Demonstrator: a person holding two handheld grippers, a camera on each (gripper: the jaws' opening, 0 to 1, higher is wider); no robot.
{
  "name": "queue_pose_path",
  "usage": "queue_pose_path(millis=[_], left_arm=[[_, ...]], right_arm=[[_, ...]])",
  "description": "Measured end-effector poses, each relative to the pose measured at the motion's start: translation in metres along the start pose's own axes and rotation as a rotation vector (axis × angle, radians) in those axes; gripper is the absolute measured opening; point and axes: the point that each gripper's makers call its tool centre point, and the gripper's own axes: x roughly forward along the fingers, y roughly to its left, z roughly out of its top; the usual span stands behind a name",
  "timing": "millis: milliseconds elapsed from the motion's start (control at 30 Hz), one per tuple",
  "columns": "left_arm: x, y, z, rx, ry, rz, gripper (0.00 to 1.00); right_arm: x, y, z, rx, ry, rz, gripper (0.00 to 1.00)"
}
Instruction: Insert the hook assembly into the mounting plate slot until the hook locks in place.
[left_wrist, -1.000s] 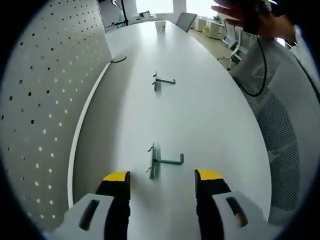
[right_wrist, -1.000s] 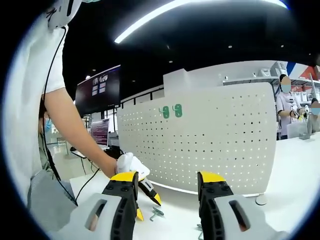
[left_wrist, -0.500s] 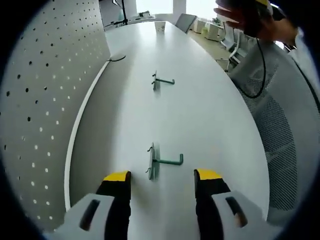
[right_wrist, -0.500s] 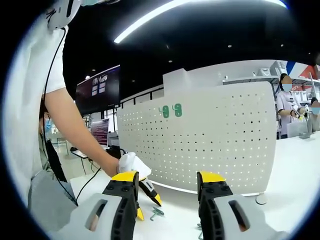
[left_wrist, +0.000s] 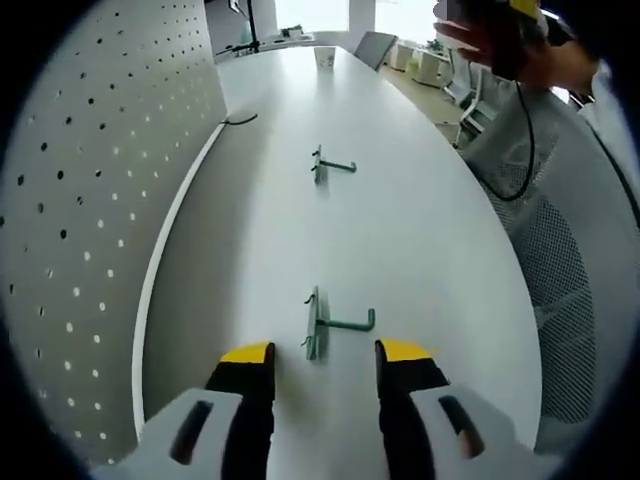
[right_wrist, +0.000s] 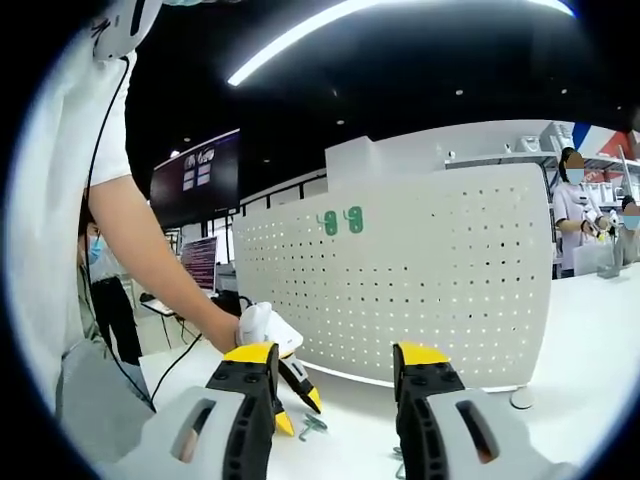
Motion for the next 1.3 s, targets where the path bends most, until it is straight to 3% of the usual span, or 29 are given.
queue_pose_path(millis=[533, 700, 800, 1067, 1300], left_arm=[[0.0032, 0.0039, 0.0049, -0.013, -0.036, 0.036, 0.18], [0.0032, 0.0038, 0.005, -0.018, -0.045, 0.04, 0.15], [0.0035, 0.0051, 0.0039, -0.005, -0.044, 0.052, 0.07], [0.0031, 0.0071, 0.0044, -0.046, -0.056, 0.058, 0.04], [0.0038, 0.0061, 0.0048, -0.008, -0.043, 0.07, 0.04]], right_arm=[[-0.0002, -0.0025, -0.001, 0.003, 0.002, -0.01, 0.43], [0.0003, -0.0023, -0.0013, 0.004, 0.005, -0.009, 0.43], [0.0006, -0.0026, -0.0018, 0.006, 0.006, -0.009, 0.43], [0.0007, -0.0024, -0.003, 0.014, 0.011, -0.007, 0.42], [0.0001, -0.0029, -0.0021, 0.018, 0.007, -0.008, 0.42]])
